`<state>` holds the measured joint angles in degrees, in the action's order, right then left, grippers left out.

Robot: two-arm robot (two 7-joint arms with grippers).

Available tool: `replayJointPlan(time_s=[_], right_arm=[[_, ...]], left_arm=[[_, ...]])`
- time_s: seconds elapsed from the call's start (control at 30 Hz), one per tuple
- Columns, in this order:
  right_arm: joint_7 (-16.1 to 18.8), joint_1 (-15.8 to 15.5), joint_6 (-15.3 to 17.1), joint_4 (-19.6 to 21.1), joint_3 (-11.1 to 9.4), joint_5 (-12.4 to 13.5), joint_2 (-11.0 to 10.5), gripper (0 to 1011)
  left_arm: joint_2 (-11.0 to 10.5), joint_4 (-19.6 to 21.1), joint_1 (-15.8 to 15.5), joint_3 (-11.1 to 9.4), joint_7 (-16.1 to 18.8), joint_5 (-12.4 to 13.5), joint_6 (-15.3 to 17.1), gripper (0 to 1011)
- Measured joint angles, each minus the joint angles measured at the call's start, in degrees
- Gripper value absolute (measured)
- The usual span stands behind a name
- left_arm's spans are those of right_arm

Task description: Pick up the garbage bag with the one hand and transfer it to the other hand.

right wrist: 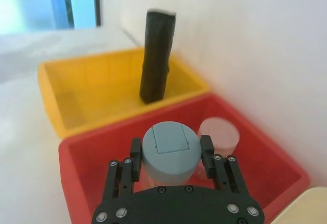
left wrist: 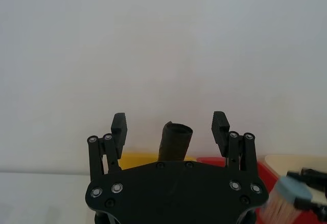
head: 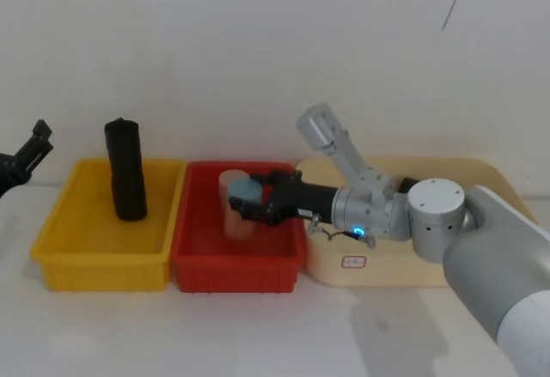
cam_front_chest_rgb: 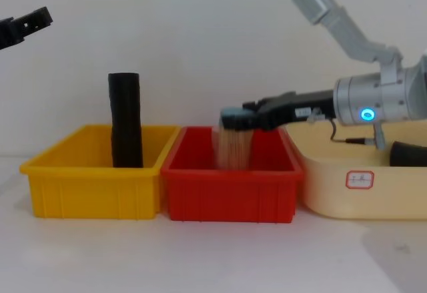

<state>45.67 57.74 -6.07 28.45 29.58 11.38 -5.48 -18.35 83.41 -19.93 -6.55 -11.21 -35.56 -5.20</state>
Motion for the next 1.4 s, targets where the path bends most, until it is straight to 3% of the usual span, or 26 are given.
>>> replayJointPlan(time_s=[0.27, 0.6, 0.93, 1.4], right_arm=[[-2.2, -3.2, 0.7, 8.7, -2.9, 2.5, -2.0, 679], [-8.2, -7.8, 1.9, 20.2, -6.5, 3.9, -5.6, 679], [-14.2, -12.5, 4.7, 28.5, -8.6, 3.3, -9.5, 679], [-23.2, -22.3, 11.1, 38.8, -12.2, 0.7, -16.0, 679]], left_arm=[[0.0, 0.0, 0.0, 0.0, 0.0, 0.0, 0.0, 1001], [0.0, 0.0, 0.0, 0.0, 0.0, 0.0, 0.0, 1001], [0.0, 0.0, 0.0, 0.0, 0.0, 0.0, 0.0, 1001], [0.0, 0.0, 0.0, 0.0, 0.0, 0.0, 0.0, 1001]])
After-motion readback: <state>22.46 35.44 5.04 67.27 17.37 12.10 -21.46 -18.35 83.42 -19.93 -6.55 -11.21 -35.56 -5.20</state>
